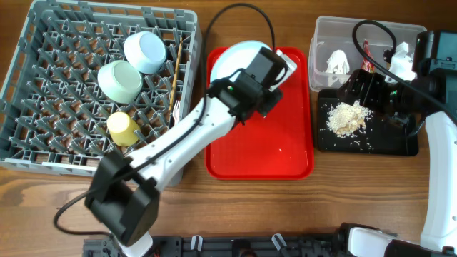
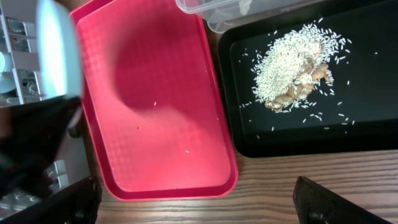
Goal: Sort waste into correct bins and load items into the dishwasher rack
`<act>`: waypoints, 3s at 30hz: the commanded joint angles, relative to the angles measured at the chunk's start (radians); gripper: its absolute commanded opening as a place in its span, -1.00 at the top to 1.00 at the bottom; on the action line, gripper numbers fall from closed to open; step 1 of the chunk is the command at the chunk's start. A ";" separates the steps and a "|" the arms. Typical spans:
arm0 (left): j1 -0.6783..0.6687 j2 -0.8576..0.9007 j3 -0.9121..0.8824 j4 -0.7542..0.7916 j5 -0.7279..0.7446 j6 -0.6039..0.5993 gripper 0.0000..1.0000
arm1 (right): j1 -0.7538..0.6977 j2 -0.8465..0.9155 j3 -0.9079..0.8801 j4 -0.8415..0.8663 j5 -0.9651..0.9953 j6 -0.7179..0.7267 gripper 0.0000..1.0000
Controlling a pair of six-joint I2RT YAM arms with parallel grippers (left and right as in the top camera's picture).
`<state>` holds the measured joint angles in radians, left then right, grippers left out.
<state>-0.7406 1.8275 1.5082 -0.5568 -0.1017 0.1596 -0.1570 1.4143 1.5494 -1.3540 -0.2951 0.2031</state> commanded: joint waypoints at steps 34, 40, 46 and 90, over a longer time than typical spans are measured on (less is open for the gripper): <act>0.746 -0.178 0.016 -0.084 0.426 -0.400 -1.00 | 0.029 -0.005 0.011 0.119 -0.013 -0.073 -0.99; 0.708 -0.227 0.016 -0.561 0.040 -0.404 -1.00 | 0.232 0.068 0.011 0.349 0.116 -0.067 -0.99; 0.710 -0.238 -0.001 -0.653 0.084 -0.410 -1.00 | 0.242 0.152 0.006 0.309 0.125 -0.043 -0.99; 0.710 -1.198 -0.681 -0.350 0.195 -0.411 -1.00 | 0.179 -1.411 -1.535 1.508 0.132 -0.207 -0.99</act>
<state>-0.0326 0.6312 0.8322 -0.9096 0.0803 -0.2462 0.0387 0.0193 0.0597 0.1402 -0.1394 0.0277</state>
